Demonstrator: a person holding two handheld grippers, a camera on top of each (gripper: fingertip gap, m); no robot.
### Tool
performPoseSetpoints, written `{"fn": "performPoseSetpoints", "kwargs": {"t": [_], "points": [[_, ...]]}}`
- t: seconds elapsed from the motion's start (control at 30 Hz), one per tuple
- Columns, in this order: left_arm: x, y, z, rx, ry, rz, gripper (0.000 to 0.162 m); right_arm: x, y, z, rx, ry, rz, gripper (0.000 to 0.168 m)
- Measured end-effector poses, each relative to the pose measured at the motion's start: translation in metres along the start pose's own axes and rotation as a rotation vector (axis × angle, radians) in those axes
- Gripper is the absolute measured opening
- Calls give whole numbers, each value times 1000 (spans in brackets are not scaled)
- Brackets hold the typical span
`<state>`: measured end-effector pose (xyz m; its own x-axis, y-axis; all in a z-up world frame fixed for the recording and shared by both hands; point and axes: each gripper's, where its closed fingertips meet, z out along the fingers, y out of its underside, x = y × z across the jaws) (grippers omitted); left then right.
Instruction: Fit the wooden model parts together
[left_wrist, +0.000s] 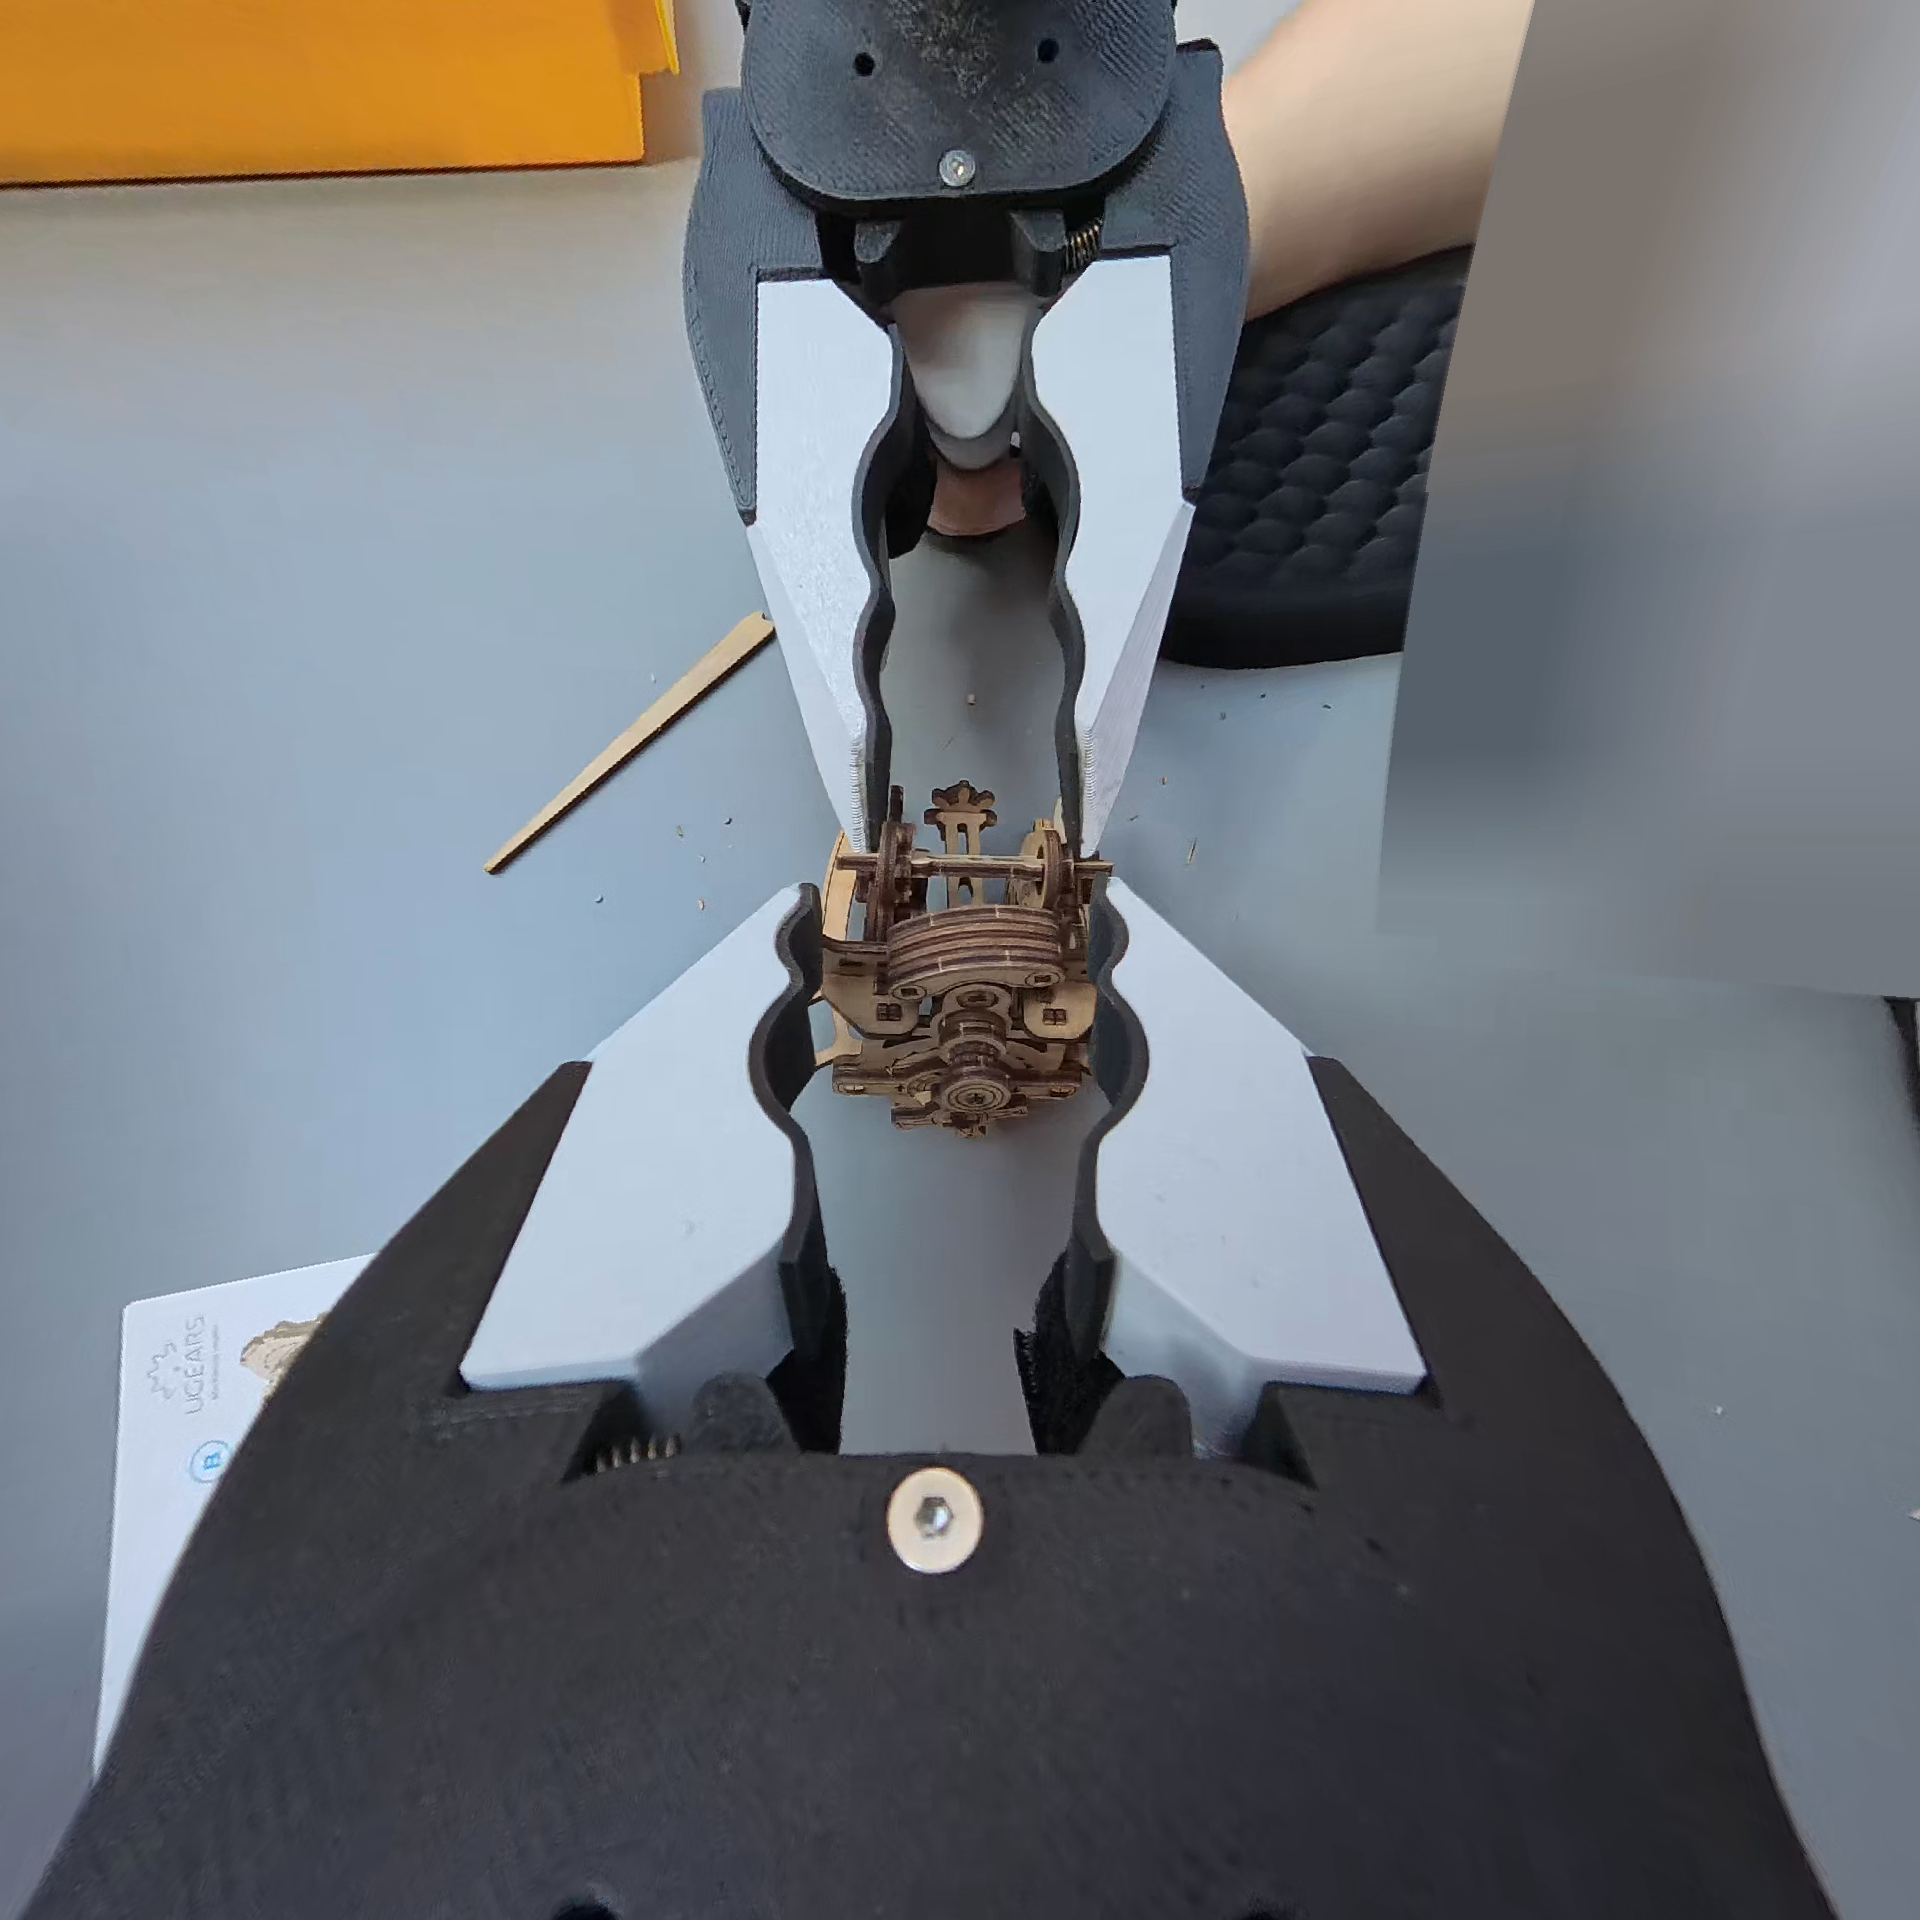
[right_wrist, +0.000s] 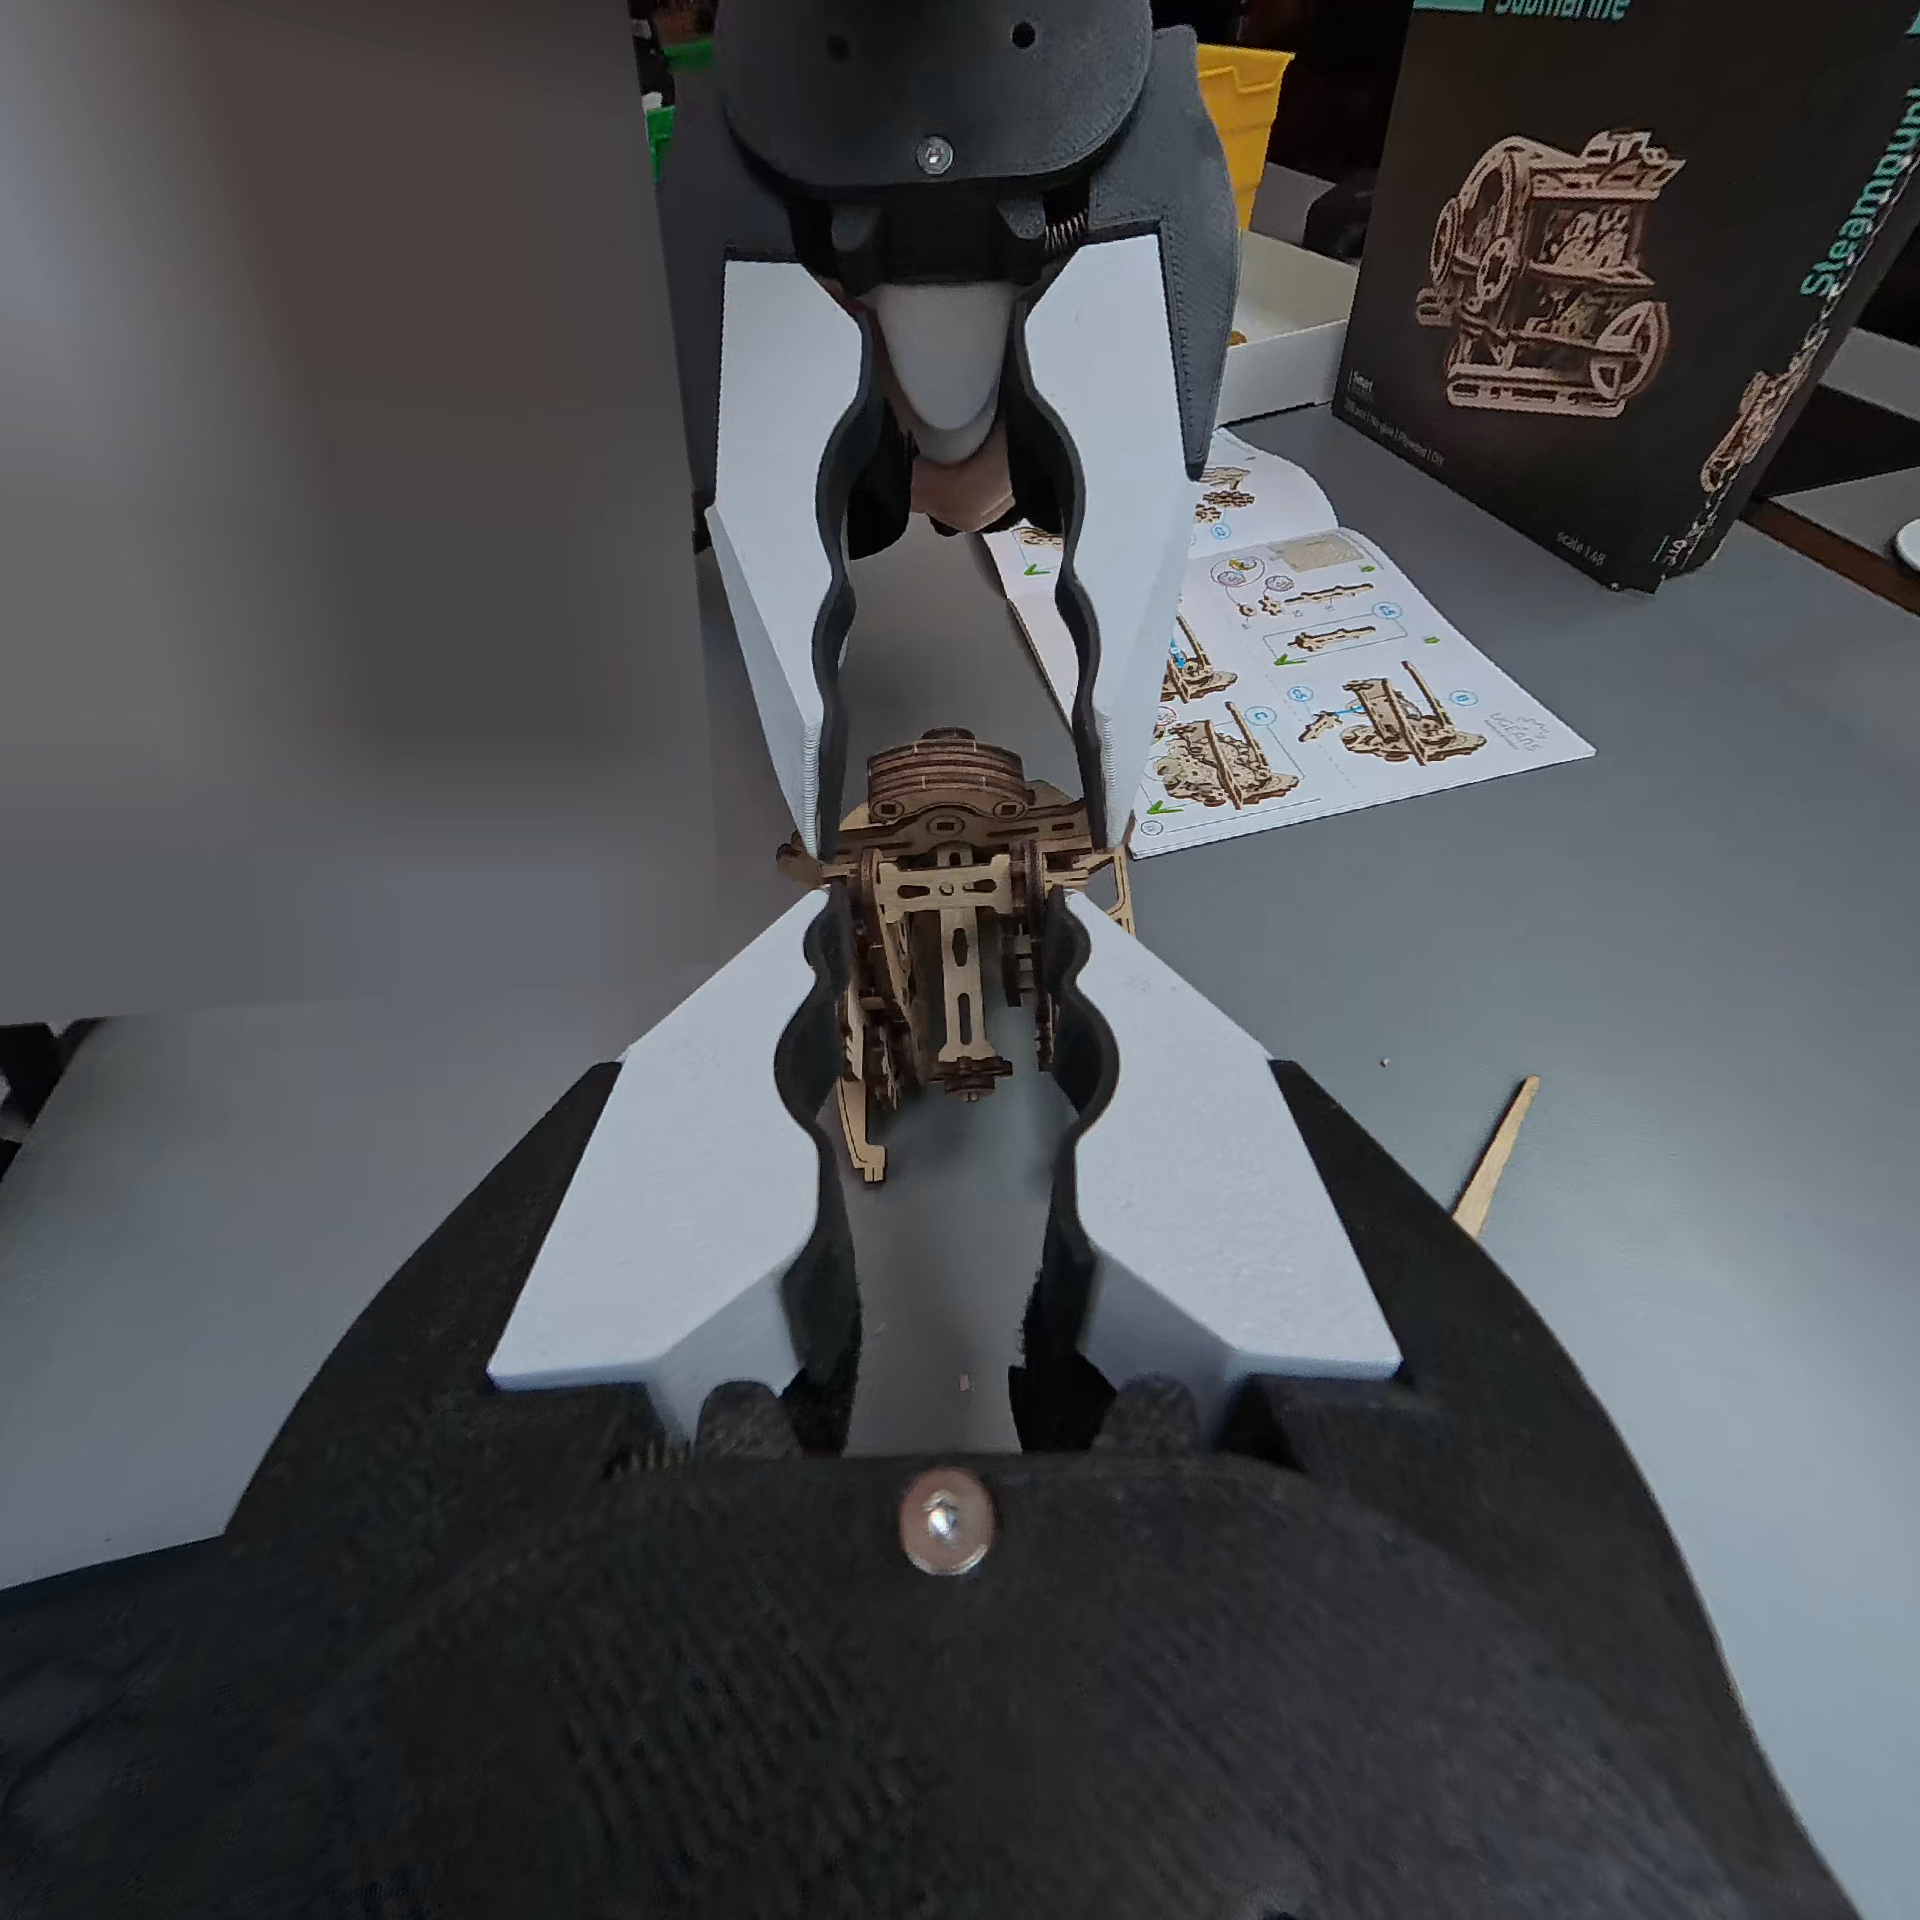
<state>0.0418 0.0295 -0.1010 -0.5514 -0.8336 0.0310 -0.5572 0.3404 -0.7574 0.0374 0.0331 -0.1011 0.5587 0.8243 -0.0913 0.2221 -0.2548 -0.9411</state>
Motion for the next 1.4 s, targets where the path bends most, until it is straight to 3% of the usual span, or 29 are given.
{"fn": "performPoseSetpoints", "kwargs": {"t": [0.4, 1.1, 1.17, 1.4], "points": [[2, 4, 5, -81, -116, 168, 37, 0, -4, -2, 16, 30, -40, 35], [-1, 10, 3, -101, -69, 45, 36, 4, 1, -2, 11, -2, 26, 44], [-4, 10, -1, -118, -91, 36, 49, 6, -2, -4, 20, 25, 5, 41], [-11, 10, -14, -66, -44, -67, 56, -3, -12, -10, 25, 50, -19, 13]]}}
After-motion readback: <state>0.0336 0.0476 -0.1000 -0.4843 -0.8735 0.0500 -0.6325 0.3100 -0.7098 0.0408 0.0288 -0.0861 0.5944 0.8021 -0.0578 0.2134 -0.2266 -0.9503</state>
